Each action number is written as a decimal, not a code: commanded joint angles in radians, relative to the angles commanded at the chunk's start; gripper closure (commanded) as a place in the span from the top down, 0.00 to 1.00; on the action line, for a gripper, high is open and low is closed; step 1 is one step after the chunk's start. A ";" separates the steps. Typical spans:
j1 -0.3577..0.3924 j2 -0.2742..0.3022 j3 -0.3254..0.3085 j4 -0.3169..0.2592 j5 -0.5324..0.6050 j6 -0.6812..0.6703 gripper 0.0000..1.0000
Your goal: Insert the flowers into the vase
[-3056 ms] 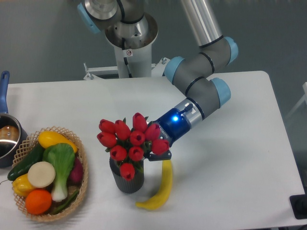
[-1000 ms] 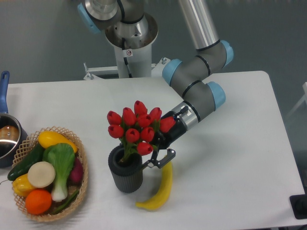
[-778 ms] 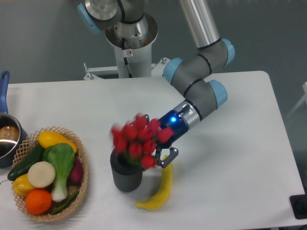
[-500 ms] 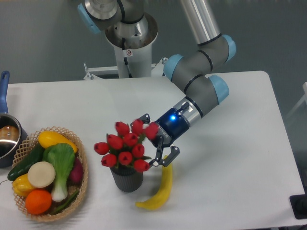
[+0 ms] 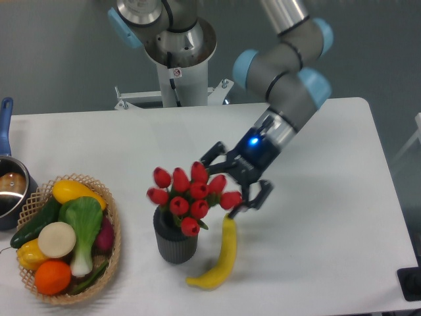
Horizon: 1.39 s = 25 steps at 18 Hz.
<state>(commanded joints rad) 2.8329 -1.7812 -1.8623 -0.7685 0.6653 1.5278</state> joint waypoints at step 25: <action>0.654 0.374 0.233 -0.698 0.904 0.656 1.00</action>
<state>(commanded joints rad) 3.4865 -1.4068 -1.6291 -1.4663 1.5693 2.1840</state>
